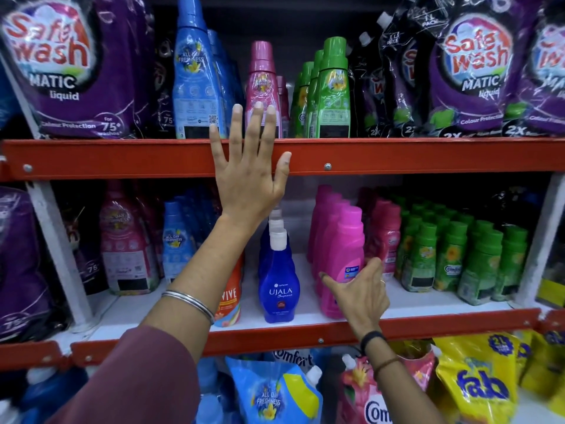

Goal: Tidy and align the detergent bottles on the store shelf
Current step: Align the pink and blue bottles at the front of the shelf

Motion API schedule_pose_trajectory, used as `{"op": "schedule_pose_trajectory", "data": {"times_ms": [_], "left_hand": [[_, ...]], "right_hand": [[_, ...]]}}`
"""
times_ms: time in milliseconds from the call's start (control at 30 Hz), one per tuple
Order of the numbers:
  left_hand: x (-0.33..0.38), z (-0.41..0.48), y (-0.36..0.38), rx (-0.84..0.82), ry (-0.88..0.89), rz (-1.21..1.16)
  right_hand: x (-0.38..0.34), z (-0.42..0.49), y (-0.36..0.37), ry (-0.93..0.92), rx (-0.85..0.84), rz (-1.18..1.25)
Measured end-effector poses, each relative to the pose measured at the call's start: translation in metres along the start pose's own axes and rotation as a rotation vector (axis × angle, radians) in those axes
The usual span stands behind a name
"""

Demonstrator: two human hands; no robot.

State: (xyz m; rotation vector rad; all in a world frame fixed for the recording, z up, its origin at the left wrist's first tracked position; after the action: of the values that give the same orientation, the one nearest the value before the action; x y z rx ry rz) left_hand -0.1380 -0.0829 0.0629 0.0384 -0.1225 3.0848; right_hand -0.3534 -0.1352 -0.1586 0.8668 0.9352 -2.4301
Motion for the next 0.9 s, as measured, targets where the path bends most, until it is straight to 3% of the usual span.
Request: {"op": "schedule_pose_trajectory", "data": {"times_ms": [300,400,567,633,900], "left_hand": [[0.000,-0.002,0.001,-0.086,-0.029,-0.038],[0.008,-0.017,-0.007,-0.121,-0.040,-0.181],[0.050,-0.082,-0.024,-0.193,0.022,-0.526],[0.063,-0.112,-0.018,-0.288,-0.055,-0.642],[0.095,-0.227,0.042,-0.890,-0.623,-0.986]], "right_hand": [[-0.006,-0.005,0.000,-0.033,-0.085,-0.041],[0.004,-0.008,-0.005,-0.033,-0.094,0.011],[0.024,-0.015,-0.006,0.107,-0.204,0.700],[0.028,-0.016,-0.007,0.136,-0.268,0.842],[0.042,-0.016,-0.001,0.095,-0.397,0.901]]}}
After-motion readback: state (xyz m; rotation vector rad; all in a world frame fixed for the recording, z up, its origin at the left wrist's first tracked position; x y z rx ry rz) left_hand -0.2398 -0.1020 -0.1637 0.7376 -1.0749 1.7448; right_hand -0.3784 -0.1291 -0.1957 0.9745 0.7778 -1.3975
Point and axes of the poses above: each hand's wrist, its own z-axis towards the middle knuckle, its own y-axis out of the palm, x = y × z, the point moved 9 cm from there along z, towards the middle knuckle, and after that the axes turned 8 degrees about -y, right-handed, at the moved point
